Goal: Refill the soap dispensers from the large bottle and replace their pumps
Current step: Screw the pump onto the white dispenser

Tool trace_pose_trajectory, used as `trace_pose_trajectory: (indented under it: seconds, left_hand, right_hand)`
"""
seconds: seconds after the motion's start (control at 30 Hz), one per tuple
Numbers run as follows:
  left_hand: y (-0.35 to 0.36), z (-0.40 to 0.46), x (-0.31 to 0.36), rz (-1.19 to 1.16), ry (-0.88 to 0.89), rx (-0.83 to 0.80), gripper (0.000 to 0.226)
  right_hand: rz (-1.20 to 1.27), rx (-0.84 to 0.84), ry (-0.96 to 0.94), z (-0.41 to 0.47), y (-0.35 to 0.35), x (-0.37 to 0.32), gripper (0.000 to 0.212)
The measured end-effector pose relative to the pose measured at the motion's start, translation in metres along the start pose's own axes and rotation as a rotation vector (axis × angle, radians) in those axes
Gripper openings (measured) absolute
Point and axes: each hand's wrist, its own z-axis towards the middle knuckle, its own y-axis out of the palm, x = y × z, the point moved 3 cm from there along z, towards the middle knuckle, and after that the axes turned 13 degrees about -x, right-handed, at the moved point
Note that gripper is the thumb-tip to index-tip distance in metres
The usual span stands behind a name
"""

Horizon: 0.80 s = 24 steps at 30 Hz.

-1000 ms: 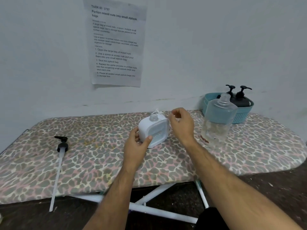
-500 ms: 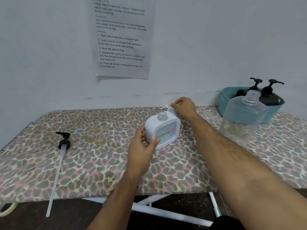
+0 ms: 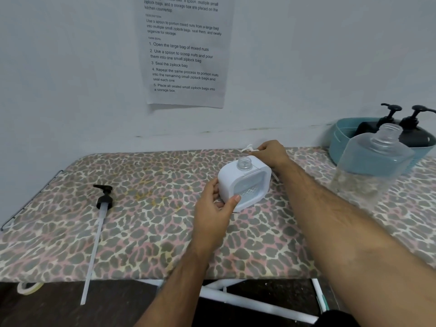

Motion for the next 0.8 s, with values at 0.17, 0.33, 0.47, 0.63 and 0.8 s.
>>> trace_pose_trajectory:
  seconds: [0.17,0.33,0.47,0.63,0.8]
  left_hand:
    - [0.000,0.000,0.002,0.027,0.001,-0.003,0.051]
    - [0.000,-0.001,0.003,0.047,0.015,-0.024,0.054]
    - [0.000,-0.001,0.003,0.079,0.040,-0.056,0.054]
    - [0.000,0.003,-0.002,0.160,0.067,-0.073,0.050]
    - [0.000,0.006,-0.005,0.202,0.037,-0.054,0.055]
  right_hand:
    - [0.100,-0.049,-0.015,-0.012,-0.010,-0.001,0.027]
    - [0.214,0.024,-0.134,-0.030,-0.025,-0.008,0.015]
    - [0.308,0.107,-0.286,-0.057,-0.043,-0.029,0.016]
    - [0.438,0.160,-0.427,-0.104,-0.067,-0.058,0.015]
    - [0.616,0.156,-0.510,-0.142,-0.074,-0.078,0.007]
